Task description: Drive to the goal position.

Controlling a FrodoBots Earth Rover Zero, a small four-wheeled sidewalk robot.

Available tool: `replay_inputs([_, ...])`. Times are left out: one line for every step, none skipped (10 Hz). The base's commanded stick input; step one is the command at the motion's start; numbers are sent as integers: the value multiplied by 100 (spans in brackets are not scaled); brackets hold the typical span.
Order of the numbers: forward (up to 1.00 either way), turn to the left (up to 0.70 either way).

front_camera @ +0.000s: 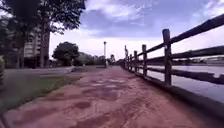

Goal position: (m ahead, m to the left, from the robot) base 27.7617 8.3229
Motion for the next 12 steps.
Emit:
replay_inputs([100,0])
replay_inputs([100,0])
replay_inputs([100,6])
replay_inputs([100,11])
replay_inputs([100,14])
replay_inputs([100,15])
replay_inputs([100,13])
replay_inputs([100,2])
replay_inputs([100,0])
replay_inputs([100,0])
replay_inputs([100,0])
replay_inputs([100,0])
